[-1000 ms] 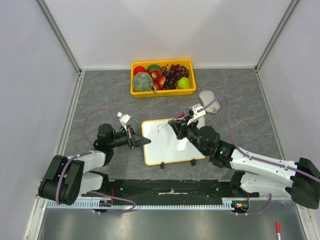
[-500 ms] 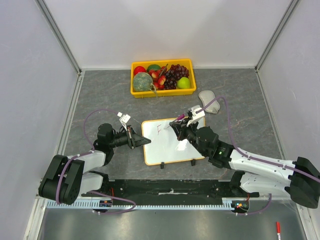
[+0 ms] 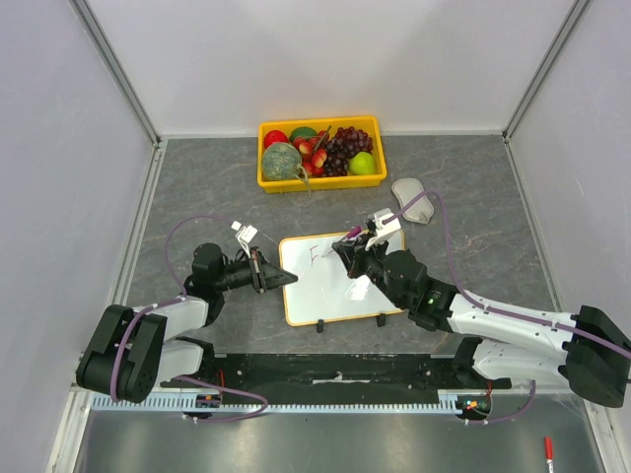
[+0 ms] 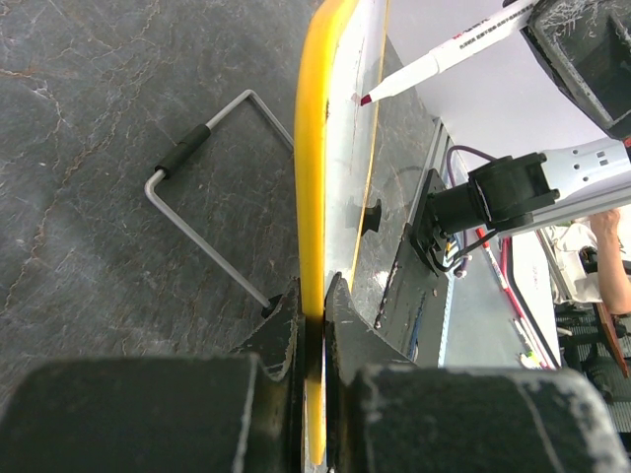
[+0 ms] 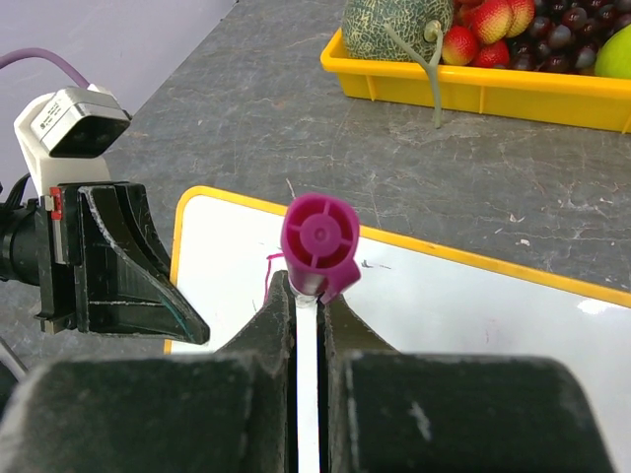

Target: Write a sentence on the whiteboard

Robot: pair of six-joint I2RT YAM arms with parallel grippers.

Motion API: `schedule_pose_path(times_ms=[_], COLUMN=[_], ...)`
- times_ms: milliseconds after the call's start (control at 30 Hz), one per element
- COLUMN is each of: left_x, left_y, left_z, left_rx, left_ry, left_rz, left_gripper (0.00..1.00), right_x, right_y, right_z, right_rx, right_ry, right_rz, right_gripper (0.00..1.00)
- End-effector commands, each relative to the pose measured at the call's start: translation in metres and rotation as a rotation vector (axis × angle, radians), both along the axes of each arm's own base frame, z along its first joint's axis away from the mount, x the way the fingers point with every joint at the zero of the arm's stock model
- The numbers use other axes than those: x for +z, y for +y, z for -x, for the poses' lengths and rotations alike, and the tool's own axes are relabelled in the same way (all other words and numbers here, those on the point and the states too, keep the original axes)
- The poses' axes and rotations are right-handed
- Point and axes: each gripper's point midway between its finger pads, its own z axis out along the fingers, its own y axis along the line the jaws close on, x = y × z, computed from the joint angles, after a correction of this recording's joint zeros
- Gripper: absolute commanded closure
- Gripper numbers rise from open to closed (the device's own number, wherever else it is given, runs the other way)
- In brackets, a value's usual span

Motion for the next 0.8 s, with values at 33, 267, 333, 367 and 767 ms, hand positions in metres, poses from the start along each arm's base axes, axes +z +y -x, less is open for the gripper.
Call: schedule_pose_path(times_ms=[33, 267, 333, 367, 767], left_x=[-0.007, -0.007, -0.007, -0.007, -0.007], left_y=[0.006, 0.006, 0.005, 0.006, 0.005], left_z=[-0.017, -0.017, -0.017, -0.017, -0.016], left_rx=[0.066, 0.066, 0.066, 0.065, 0.063], left_ry=[-0.063, -0.063, -0.062, -0.061, -0.063], left_rz=[-0.054, -0.054, -0.054, -0.055, -0.054], left_gripper=[0.98, 0.98, 0.98, 0.98, 0.98], right_x=[0.002, -0.011, -0.013, -0.015, -0.014], right_y=[0.004, 0.006, 0.004, 0.003, -0.013], right_z=[-0.001, 0.003, 0.005, 0.005, 0.001], right_rx=[0.015, 0.041, 0.040, 0.039, -0.033], right_ry=[-0.007, 0.019, 0.024, 0.026, 0.017], right_rz=[-0.019, 0.010, 0.016, 0.017, 0.016], right_gripper=[1.00, 1.00, 1.00, 1.00, 1.00])
